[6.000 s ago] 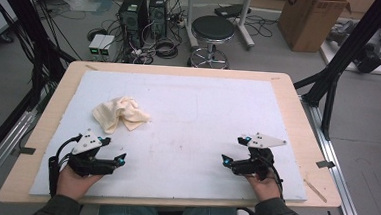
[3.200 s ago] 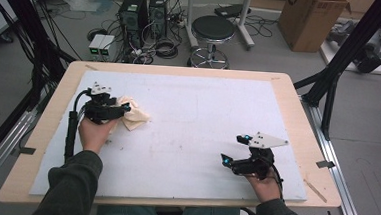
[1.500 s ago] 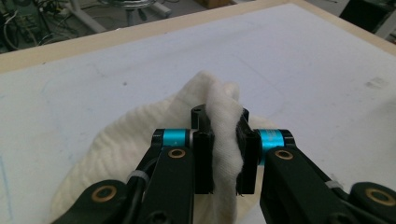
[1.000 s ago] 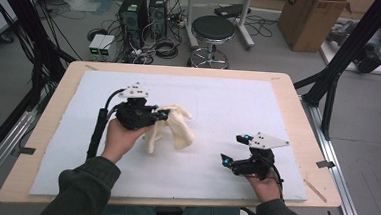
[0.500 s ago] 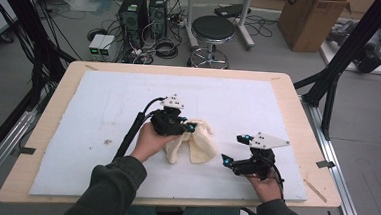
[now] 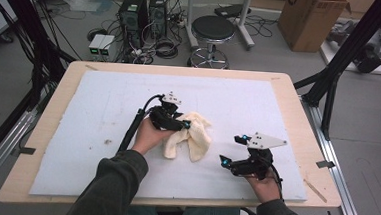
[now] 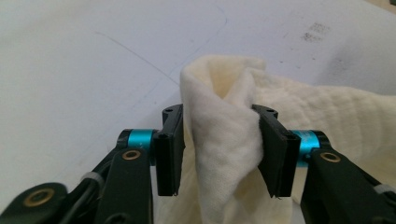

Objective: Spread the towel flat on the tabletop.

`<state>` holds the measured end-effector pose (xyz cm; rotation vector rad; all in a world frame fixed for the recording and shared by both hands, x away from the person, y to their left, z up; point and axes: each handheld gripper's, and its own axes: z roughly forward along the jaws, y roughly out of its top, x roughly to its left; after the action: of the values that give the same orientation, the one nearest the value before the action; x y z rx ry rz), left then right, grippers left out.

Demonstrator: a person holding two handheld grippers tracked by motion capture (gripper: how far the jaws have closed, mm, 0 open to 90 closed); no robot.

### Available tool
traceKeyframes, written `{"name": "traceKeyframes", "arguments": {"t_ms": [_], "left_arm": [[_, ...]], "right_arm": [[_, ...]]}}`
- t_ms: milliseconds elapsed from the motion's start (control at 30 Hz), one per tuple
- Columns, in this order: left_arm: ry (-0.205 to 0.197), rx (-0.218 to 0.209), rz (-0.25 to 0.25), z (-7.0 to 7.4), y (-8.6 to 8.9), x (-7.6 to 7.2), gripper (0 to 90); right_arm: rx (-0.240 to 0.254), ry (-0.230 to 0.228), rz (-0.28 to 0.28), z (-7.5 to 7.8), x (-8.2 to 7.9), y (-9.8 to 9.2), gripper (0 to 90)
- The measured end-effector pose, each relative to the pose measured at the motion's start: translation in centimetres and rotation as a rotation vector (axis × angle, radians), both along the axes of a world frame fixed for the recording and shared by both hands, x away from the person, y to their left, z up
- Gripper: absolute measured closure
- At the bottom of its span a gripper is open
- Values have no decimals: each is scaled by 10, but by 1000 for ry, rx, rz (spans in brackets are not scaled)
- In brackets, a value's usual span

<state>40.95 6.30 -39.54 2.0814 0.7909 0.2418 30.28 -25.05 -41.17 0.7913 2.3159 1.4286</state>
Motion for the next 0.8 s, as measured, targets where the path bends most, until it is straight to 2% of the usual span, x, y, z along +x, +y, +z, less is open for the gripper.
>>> {"name": "traceKeyframes", "arguments": {"t_ms": [67, 133, 233, 333, 400, 500, 567, 633, 800], "left_arm": [[-5, -16, 4, 6, 3, -3, 468], [-12, -24, -6, 12, 6, -7, 447], [-43, -37, -14, 22, 12, -16, 414], [-62, -64, -17, 31, 21, -28, 405], [-77, -75, -25, 34, 27, -37, 403], [-83, -100, -35, 33, 34, -54, 406], [-90, -105, -47, 30, 38, -65, 419], [-89, -126, -66, 26, 41, -78, 430], [-82, -117, -130, 13, 39, -105, 561]], "right_arm": [[2, -2, 4, 1, 0, 2, 113], [3, 2, 29, 3, -3, 5, 153], [6, -13, 46, 6, -5, 11, 164], [10, -17, 59, 8, -7, 14, 186], [16, -23, 84, 10, -8, 17, 236], [14, -15, 114, 11, -8, 25, 283], [-2, -7, 148, 11, -8, 32, 369], [-10, -5, 163, 10, -7, 35, 388], [-62, 31, 216, 5, -2, 50, 490]]}}
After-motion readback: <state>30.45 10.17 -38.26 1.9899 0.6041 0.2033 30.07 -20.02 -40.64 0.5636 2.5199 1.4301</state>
